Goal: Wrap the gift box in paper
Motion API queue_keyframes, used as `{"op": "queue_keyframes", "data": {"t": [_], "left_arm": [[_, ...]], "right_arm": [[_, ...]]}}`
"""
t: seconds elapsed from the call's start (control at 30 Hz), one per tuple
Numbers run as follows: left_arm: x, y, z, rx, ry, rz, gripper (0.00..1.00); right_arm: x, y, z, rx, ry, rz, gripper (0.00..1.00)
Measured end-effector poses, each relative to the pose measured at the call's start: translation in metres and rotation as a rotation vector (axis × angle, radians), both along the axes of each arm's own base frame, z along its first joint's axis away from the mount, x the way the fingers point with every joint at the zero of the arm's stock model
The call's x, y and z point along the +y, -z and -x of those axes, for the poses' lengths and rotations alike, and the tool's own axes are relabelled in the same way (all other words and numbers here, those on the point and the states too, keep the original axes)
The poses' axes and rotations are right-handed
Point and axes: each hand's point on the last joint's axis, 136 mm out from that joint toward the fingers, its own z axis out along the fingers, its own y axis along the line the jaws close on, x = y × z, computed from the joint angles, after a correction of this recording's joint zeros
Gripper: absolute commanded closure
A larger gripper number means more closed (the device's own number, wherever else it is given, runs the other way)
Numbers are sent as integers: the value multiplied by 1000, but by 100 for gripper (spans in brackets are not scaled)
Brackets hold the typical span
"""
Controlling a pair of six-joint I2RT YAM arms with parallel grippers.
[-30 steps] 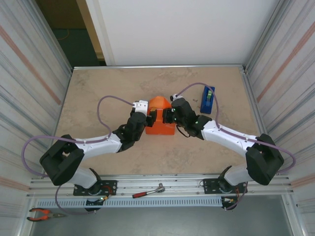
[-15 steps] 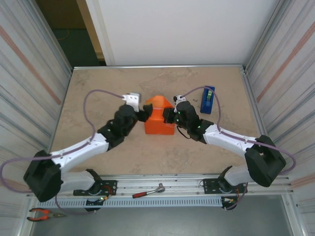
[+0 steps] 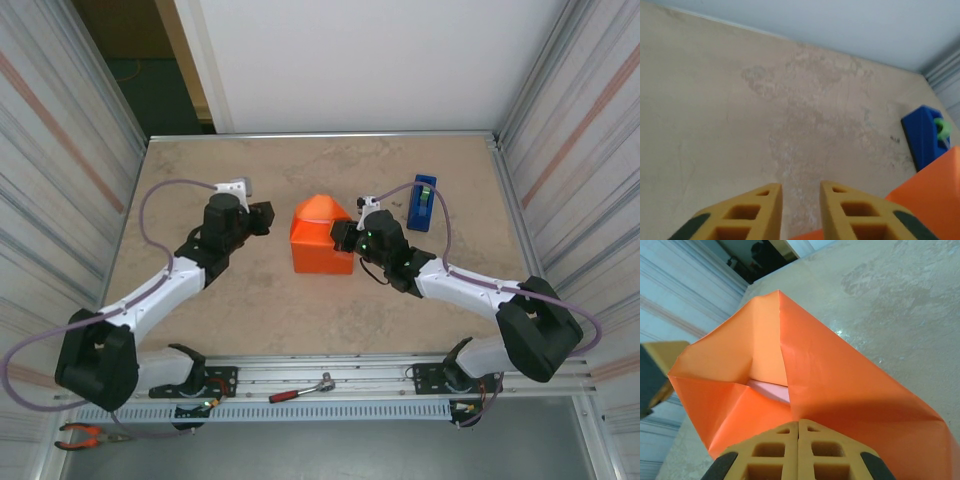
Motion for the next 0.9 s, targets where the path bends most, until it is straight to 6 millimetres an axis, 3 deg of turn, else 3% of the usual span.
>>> {"op": "queue_keyframes", "data": {"t": [0.17, 0.33, 0.57, 0.9], "left_arm": [[-14, 25, 1, 67, 68, -2, 81], [-28, 37, -1, 104, 136, 14, 81], [-48, 27, -3, 82, 238, 35, 81], [-79, 15, 16, 40, 386, 57, 81]], "right_arm": [[0, 0, 0, 0, 2, 0, 100], [0, 0, 0, 1, 2, 1, 100], [0, 0, 0, 2, 3, -1, 100], [0, 0, -1, 2, 4, -1, 100]]}}
